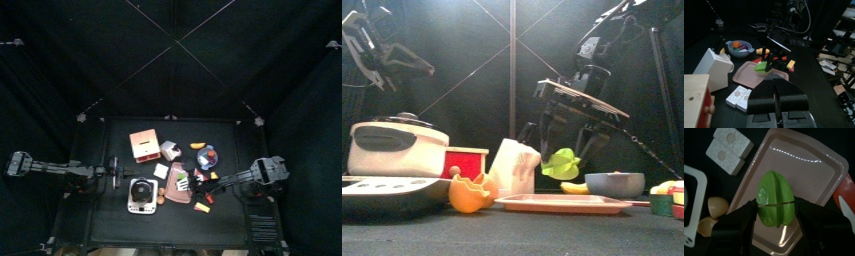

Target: Grab starfruit

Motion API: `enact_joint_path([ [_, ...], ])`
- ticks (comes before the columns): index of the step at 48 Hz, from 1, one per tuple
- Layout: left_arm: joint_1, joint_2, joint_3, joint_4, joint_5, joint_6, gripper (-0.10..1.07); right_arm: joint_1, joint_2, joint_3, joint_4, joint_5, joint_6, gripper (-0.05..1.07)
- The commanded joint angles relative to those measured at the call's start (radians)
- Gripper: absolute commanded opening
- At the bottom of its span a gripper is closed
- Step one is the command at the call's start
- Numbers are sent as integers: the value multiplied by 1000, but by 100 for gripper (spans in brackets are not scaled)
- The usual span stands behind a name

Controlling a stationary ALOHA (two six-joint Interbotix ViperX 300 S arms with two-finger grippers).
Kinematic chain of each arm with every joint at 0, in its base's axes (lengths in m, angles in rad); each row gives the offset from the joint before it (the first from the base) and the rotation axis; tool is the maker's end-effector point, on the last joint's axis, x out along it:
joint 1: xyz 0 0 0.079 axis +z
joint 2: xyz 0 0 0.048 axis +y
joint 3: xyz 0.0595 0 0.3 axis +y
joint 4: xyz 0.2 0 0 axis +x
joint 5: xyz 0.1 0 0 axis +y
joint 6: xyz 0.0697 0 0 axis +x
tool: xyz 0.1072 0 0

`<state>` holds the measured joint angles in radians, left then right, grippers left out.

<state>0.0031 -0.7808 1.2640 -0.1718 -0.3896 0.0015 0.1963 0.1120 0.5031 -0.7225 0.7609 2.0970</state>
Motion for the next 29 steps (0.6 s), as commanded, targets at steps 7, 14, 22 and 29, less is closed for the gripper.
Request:
enact_joint_path([
  [7, 5, 2, -11, 2, -9, 2, 9, 28, 51, -71, -20, 107, 124, 65],
  [14, 5, 0, -11, 2, -9, 0, 9, 32, 94, -112, -11, 173, 141, 65],
  [22, 12, 2, -11, 0, -9, 0, 9, 32, 129, -155, -15, 224, 141, 65],
  [29, 14, 2, -11, 2, -9, 2, 9, 34, 149, -164, -9, 227, 141, 66],
])
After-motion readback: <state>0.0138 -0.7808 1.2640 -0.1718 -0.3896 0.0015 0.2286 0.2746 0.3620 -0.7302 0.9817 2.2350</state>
